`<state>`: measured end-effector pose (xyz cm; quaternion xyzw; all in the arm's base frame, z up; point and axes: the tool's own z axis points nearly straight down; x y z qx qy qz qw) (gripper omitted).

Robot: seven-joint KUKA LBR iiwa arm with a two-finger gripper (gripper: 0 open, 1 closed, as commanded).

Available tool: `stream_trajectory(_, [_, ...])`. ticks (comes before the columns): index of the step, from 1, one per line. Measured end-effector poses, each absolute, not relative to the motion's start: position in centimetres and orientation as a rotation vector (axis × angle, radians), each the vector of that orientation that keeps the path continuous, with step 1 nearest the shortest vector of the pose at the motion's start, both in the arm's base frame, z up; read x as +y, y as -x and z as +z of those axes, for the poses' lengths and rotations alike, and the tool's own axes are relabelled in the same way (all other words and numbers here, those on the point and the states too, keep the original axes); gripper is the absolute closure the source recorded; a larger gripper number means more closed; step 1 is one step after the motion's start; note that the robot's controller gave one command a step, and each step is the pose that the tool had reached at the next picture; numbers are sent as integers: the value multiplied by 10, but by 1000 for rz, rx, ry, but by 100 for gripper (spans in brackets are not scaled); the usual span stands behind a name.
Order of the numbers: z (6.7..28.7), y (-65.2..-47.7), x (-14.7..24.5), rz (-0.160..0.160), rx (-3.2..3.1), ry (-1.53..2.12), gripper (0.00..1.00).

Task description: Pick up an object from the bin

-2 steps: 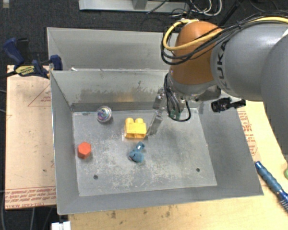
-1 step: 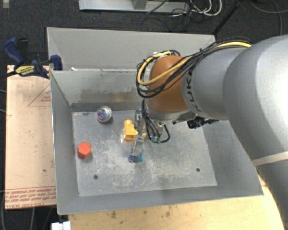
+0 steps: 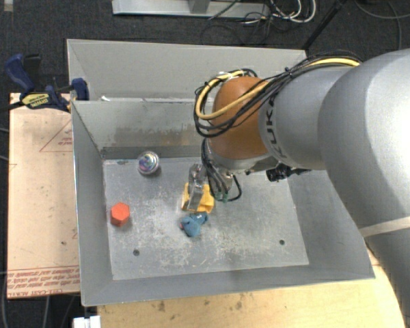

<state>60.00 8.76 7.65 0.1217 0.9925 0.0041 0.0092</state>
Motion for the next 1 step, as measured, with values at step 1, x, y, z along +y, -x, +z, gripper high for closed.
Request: stream_trajectory(1, [171, -587, 81, 5, 3108, -385, 100])
